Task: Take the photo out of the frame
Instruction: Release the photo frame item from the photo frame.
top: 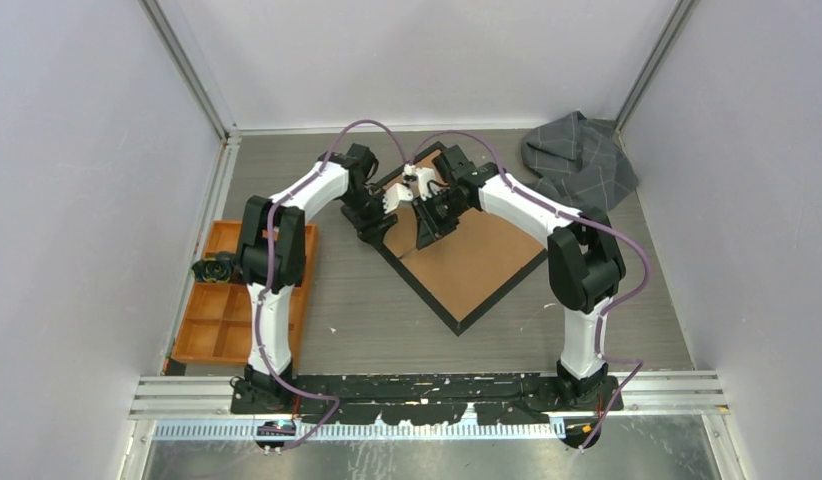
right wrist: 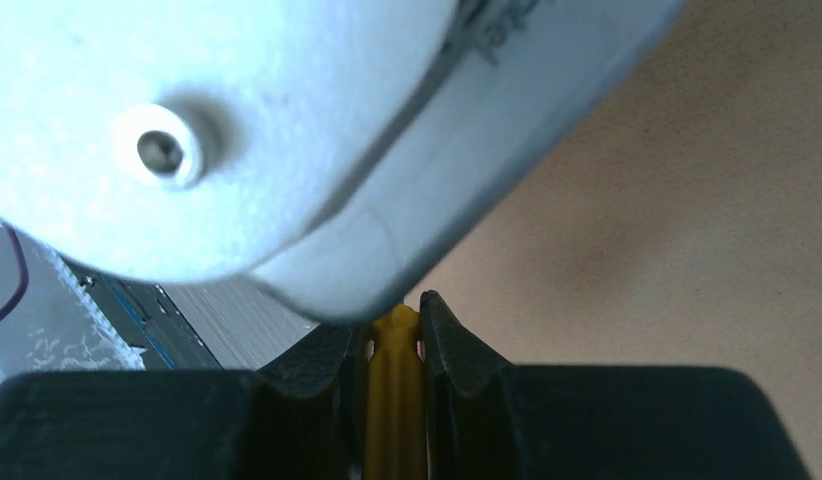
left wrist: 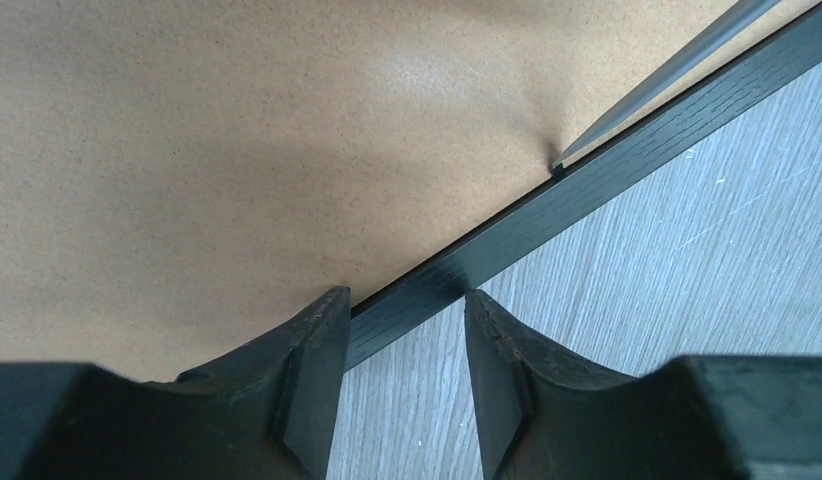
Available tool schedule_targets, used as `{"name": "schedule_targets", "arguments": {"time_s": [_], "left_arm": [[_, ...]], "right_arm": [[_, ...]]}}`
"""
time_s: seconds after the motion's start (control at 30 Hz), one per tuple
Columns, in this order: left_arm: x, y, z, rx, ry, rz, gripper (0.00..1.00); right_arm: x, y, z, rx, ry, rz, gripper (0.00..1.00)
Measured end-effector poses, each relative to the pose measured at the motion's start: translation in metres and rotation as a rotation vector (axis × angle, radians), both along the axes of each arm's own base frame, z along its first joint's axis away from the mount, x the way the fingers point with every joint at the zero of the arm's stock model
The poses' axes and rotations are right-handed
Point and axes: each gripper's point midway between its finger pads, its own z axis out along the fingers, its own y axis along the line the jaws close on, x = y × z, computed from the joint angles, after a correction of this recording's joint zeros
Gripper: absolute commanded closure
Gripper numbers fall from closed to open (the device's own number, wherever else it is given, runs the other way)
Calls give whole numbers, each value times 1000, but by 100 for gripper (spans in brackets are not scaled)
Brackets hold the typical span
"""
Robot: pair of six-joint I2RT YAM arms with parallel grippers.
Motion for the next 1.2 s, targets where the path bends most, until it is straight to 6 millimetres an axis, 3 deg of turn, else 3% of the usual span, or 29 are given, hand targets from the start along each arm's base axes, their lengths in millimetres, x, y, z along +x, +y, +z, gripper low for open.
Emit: {"name": "schedule_targets", "arguments": {"time_s": [0.13,0.4,0.9,1.2], "left_arm": [[-2,2,0,18,-21,23,45],[4,7,-1,59,-34,59,50],[6,6,-3,117,-47,59,52],[7,8,-3,132,-54,59,53]], "right_arm": [[0,2,-1,8,-3,-10,99],[0,9,-1,17,-29,-28,99],[-15,25,8,-169,-276,40,99],[-16,28,10,-161,-268,32,99]]}}
